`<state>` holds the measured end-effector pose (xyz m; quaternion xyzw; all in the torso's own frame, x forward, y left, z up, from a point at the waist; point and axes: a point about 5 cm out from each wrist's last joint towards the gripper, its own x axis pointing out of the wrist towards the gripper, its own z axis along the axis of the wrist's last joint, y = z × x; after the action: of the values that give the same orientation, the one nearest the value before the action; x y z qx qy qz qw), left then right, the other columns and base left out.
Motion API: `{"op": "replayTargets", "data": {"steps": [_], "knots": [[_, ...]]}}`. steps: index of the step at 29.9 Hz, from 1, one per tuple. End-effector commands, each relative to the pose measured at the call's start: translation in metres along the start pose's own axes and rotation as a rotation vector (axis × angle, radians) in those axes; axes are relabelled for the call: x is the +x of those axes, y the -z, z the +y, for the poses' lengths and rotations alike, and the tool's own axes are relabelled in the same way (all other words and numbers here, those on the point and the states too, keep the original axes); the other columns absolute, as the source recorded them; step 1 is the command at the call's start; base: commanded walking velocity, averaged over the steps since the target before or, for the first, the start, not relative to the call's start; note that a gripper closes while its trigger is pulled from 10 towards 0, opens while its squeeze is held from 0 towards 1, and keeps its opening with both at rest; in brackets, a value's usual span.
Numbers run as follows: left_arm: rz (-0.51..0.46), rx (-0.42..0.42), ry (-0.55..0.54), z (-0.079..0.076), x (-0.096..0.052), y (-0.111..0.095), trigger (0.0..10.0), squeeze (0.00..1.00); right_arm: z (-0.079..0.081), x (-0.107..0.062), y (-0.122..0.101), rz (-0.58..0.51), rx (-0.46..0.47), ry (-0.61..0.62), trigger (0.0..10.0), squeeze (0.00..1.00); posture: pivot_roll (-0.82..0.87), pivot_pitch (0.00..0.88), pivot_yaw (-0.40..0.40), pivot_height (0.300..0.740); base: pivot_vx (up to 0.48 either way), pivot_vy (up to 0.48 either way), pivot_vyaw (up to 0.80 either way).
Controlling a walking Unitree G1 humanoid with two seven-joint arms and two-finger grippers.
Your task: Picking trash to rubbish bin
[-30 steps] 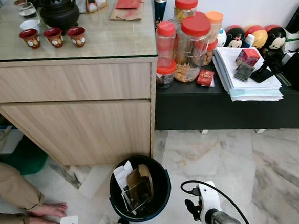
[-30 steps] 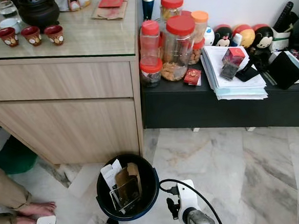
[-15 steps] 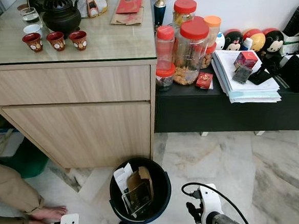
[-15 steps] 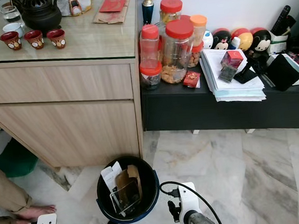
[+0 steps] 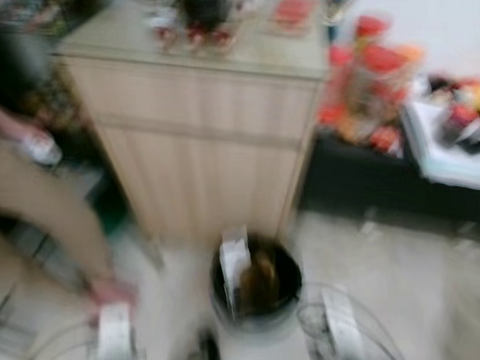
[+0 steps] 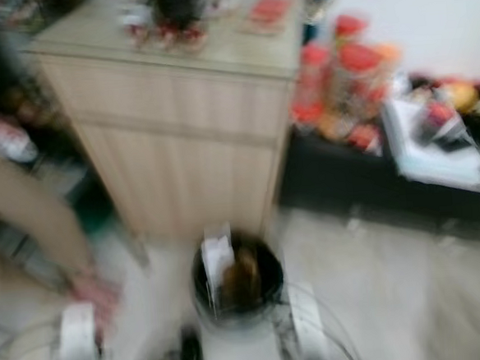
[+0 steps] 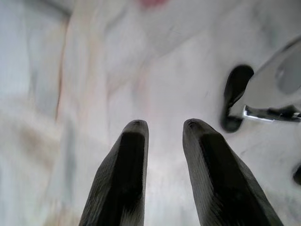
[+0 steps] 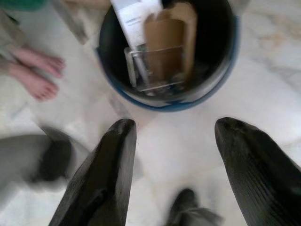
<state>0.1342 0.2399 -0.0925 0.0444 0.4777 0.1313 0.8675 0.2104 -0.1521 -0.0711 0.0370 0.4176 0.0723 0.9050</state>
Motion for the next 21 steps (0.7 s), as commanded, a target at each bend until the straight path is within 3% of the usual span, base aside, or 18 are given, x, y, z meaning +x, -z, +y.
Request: {"op": "replayTargets", "data": {"steps": [1, 21], "knots": [[-0.107, -0.006, 0.008, -0.0039, 0.0054, -0.0346, 10.0, 0.0, -0.0003, -0.0021, 0.0118, 0.041, 0.022, 0.003, 10.0, 0.0, 0.12, 0.144, -0.04, 0.74, 0.0, 0.0, 0.0], [-0.107, 0.006, 0.006, -0.0046, 0.0054, -0.0348, 10.0, 0.0, 0.001, -0.0015, 0.0096, 0.028, 0.036, 0.0, 10.0, 0.0, 0.12, 0.159, -0.042, 0.74, 0.0, 0.0, 0.0]]}}
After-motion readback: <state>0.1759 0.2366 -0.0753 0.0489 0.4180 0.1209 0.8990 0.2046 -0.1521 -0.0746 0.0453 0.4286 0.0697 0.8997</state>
